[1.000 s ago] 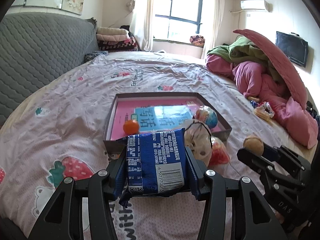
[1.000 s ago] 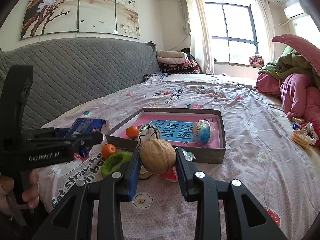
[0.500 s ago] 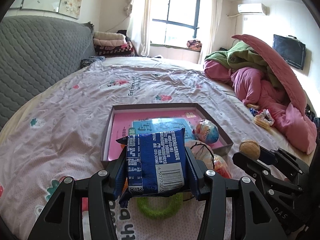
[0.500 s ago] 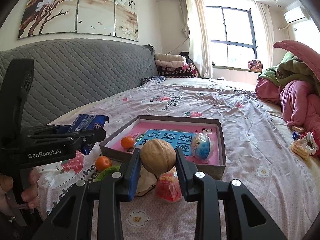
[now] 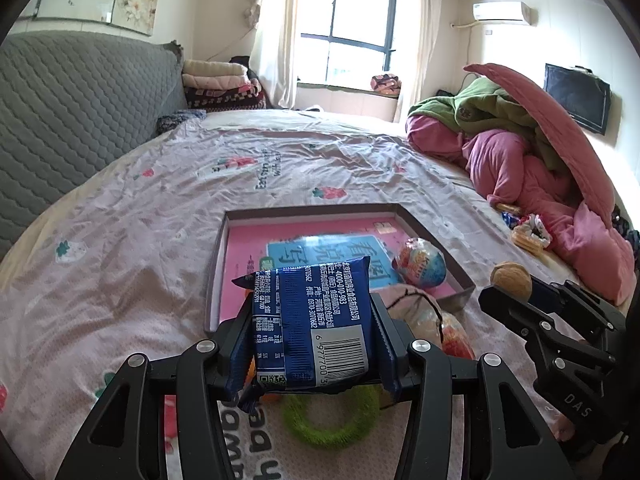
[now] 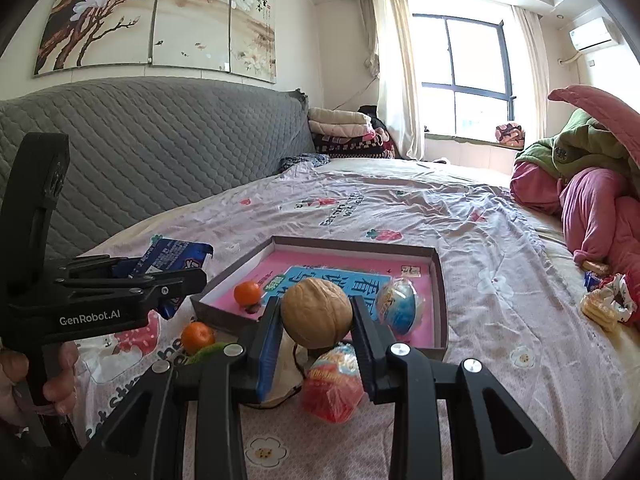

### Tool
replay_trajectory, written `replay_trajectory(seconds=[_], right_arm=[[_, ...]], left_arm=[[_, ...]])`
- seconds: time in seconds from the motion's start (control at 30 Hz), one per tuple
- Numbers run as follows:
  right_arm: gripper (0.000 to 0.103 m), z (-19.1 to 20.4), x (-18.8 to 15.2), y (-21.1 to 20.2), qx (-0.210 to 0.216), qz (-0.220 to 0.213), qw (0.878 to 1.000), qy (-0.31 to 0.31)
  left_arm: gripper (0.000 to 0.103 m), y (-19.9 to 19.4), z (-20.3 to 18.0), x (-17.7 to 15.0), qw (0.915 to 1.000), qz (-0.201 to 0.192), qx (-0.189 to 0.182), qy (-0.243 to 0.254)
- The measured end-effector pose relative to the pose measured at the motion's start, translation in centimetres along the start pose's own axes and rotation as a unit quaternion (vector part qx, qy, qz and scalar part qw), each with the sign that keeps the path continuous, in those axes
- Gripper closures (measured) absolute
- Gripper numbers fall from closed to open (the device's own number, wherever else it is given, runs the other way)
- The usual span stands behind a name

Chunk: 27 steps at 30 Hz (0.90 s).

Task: Organize objects
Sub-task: 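Lift the snack packet with left gripper while right gripper lifts the walnut toward the grey box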

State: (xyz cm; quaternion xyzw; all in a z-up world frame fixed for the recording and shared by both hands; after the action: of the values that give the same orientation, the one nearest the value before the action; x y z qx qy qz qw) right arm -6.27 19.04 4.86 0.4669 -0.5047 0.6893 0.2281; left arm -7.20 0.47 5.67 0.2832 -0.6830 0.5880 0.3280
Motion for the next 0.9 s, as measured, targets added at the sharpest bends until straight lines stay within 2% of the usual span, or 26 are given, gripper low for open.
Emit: replay_trajectory(seconds=[0.53,0.77,0.9], right_arm=[[0.069,-0.5,2.0,1.3,-0.008,-0.012,1.0,-0.012],[0.069,-0.7,2.9,2.3,-0.012,-0.02,1.0,-0.02],[0.069,-0.9,3.0,2.9,-0.014,-0.018,1.0,-0.021]], left_arm=[[0.05,0.5,1.6,2.4,0.9999,-0.012,0.001,-0.007],[0.05,0.4,3.4,4.0,0.9991,-0.029,0.025,-0.017],[0.05,0.8,3.9,4.2,0.9992,-0.026,0.026,-0.018]])
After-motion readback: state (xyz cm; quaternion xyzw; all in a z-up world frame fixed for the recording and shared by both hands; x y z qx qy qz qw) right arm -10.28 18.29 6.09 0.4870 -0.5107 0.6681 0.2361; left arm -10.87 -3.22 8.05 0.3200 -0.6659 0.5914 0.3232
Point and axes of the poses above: each gripper's, at about its wrist camera, not at the fingertips, and y roughly the way its jaws point, z to its left, x to its top, the point moved 1 cm from there along y, roughly the way its jaws point, and after that the axes turned 4 degrees about z, right-handed, at the moved point
